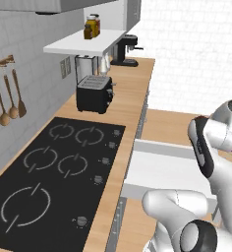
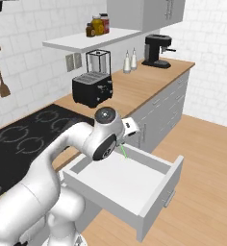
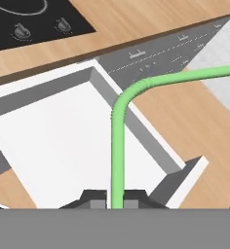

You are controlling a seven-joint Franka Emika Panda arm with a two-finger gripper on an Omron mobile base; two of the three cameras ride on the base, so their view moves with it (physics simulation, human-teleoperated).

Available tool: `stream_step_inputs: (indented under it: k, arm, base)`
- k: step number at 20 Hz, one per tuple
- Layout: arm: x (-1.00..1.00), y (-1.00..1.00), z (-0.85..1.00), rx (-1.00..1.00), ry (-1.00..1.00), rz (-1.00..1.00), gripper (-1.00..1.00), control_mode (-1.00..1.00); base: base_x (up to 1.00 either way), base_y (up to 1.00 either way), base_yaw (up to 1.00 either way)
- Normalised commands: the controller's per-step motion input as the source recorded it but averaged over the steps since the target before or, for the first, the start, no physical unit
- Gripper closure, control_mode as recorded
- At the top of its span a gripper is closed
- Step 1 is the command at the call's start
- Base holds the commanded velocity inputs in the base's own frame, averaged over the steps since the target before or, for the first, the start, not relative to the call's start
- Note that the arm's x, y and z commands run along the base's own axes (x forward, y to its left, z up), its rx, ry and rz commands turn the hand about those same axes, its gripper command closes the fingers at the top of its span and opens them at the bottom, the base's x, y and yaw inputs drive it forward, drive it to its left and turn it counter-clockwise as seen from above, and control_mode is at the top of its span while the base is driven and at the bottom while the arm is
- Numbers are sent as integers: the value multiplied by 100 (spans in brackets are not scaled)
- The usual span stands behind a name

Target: Take a straw from the drawer in front and place it inside the glass cup on the dining counter.

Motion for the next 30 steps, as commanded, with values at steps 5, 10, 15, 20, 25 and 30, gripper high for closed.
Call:
stream_step_inputs:
  k: [5,10,15,20,25,30]
  arm:
    - [-36,9,81,0,-1,0,100,-100]
    - [-31,6,49,0,-2,0,100,-100]
    - [-21,14,8,0,0,0,100,-100]
    - [-15,13,-1,0,-2,0,100,-100]
    - [-40,26,0,-1,-11,-6,100,-100]
    - [-17,12,0,-2,-6,-3,100,100]
  base:
    - [0,0,0]
    - [0,0,0]
    - [0,0,0]
    - [0,0,0]
    - [0,0,0]
    - [-29,11,-7]
